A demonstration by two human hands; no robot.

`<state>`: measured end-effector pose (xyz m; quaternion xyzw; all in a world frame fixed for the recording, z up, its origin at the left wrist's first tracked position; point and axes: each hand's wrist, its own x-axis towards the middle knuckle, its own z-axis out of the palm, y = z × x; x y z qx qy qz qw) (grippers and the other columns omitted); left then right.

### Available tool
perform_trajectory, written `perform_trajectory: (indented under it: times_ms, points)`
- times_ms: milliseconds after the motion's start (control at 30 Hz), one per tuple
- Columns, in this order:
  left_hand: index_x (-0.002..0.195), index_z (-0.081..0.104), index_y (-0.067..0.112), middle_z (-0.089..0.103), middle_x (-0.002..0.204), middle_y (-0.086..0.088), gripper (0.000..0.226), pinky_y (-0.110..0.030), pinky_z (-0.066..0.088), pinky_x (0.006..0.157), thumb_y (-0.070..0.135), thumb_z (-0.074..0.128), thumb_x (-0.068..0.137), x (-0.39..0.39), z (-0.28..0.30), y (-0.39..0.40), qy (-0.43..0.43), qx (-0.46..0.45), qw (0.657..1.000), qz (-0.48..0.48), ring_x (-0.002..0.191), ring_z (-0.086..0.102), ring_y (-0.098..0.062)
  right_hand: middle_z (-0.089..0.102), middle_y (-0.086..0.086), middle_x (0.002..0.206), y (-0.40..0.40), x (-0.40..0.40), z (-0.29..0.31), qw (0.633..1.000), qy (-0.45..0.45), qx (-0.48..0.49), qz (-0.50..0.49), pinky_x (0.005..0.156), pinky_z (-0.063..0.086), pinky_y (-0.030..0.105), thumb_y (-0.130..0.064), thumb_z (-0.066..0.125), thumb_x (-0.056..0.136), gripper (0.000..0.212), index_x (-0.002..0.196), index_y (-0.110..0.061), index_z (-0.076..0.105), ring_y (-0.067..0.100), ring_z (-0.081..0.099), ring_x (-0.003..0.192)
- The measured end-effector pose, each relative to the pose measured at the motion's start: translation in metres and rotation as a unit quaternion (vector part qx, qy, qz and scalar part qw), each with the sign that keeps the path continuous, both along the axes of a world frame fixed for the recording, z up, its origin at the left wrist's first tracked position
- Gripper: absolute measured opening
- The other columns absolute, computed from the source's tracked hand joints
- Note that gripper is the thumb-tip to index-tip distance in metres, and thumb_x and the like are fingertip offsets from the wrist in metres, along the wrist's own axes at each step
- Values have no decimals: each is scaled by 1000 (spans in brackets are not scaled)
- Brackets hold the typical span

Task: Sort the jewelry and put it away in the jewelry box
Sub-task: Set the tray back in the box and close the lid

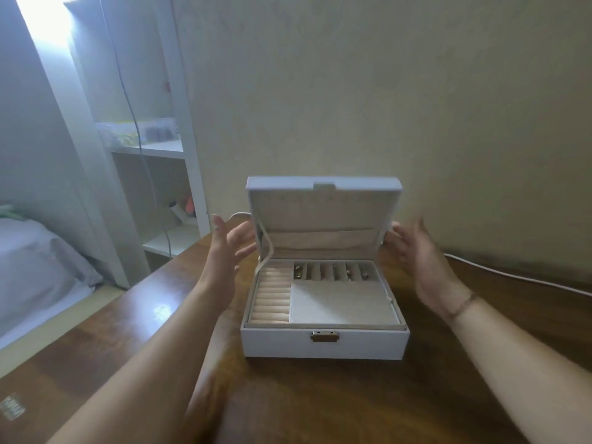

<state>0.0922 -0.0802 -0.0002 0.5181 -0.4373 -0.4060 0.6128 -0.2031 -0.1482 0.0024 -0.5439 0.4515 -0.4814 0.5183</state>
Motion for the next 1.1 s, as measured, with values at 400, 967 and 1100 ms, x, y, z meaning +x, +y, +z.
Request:
perform_trajectory:
  times_ms: [400,967,1100]
  points:
    - [137,47,47,52,132,19,67,-31,45,93,71,62,77,-28,-34,80,-111,58,992,12,114,54,-1,61,-18,127,82,-4,-35,999,4,5,33,85,47,23,-54,48,93,42,134,-43,50,-4,61,104]
    - [100,58,43,69,101,21,42,-12,52,67,27,87,75,-32,-68,99,-249,67,962,91,94,65,1,47,3,134,121,7,-58,930,333,-142,-60,73,49,21,-37,58,91,69,142,-34,11,12,50,93]
    - [92,62,44,68,87,27,41,-5,48,63,23,90,71,-16,-65,87,-291,58,951,90,84,63,7,50,4,135,118,11,-54,903,399,-153,-42,82,49,24,-33,60,92,72,137,-41,5,14,56,93]
